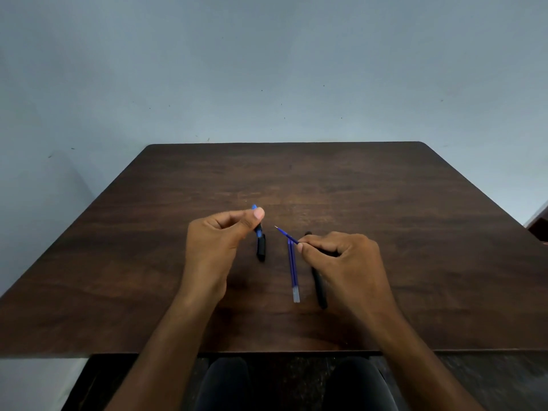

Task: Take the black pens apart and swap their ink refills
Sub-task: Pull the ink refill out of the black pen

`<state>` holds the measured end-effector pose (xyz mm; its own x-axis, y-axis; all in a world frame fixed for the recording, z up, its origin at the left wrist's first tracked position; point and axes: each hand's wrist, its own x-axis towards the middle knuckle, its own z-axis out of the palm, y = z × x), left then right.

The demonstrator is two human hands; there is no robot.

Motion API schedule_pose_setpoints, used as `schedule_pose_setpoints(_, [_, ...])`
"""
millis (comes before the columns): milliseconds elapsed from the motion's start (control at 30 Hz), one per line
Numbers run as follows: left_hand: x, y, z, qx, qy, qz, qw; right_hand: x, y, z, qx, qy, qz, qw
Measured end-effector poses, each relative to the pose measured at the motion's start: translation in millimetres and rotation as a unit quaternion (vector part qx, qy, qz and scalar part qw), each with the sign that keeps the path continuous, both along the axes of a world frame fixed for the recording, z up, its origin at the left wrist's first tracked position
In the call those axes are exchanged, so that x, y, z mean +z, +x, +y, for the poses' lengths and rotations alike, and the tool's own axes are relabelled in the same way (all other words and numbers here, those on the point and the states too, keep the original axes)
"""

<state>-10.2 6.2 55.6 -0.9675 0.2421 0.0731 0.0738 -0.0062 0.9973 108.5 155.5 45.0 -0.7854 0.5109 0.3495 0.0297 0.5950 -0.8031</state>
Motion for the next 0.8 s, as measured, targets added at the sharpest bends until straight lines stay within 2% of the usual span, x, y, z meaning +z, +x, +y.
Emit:
schedule_pose_setpoints(133, [-4.0,1.2,-5.4,-0.044,-0.194,0.017,0.980,-1.8,-0.8,1.1,-0.009,-0.001,0.002,1.000])
schedule_pose_setpoints(200, [-6.0,2.0,-5.1,-0.037,-0.306,0.016,0.951,-2.4,-1.7,0.6,-0.012,0.005,0.001,1.000])
schedule_pose_setpoints(267, [-9.2,3.3,-4.3,-0.039,-0.378,0.015,0.925,-2.9,-2.4,0.3,-0.015,0.008,-0.004,1.000])
schedule_pose_setpoints(500, [-20.5,8.9,4.9,0.010,-0.488,0.067,0.870,-3.3,-0.6,0.8,-0.017,-0.008,-0.013,1.000])
schedule_pose_setpoints(800, [-22.8,9.4,14.4,-0.010,-0.522,0.058,0.851,-4.8,-0.7,-0.9,-0.013,-0.040,-0.025,0.999])
